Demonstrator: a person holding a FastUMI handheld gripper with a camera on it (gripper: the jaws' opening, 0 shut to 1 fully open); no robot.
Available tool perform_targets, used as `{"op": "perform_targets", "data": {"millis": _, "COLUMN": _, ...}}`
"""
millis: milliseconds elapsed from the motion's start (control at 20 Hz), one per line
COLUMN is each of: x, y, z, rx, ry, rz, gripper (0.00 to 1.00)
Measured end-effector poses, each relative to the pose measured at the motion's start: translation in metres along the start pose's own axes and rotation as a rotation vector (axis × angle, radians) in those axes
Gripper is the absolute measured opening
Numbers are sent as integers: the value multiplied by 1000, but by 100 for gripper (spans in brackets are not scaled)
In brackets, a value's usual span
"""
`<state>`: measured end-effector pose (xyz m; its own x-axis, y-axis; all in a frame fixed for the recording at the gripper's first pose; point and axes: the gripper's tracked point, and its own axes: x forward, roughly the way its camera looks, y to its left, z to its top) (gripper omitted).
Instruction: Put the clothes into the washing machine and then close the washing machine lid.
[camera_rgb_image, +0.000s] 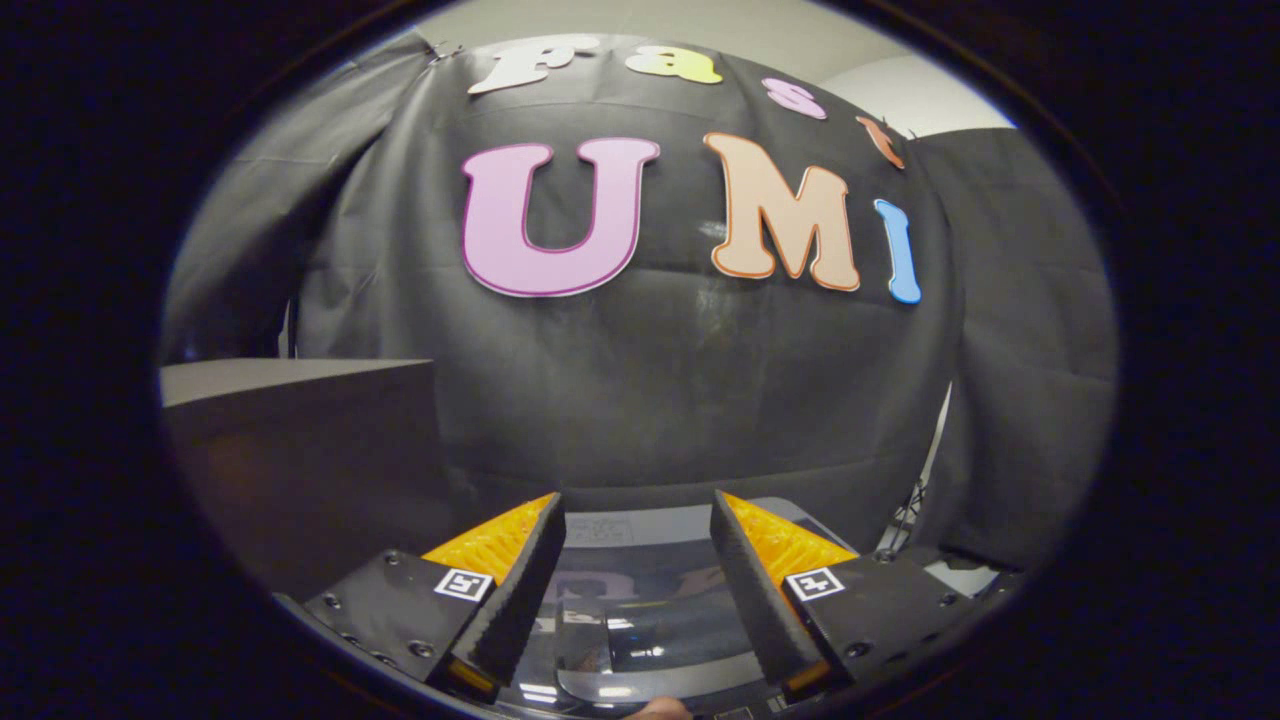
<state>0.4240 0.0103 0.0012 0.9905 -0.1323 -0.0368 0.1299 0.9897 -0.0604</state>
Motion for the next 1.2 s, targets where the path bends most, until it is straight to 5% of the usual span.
{"op": "perform_targets", "data": {"millis": 1200, "x": -177, "y": -50, "z": 8, "rx": -6, "ry": -41, "rz": -29, "gripper": 92}}
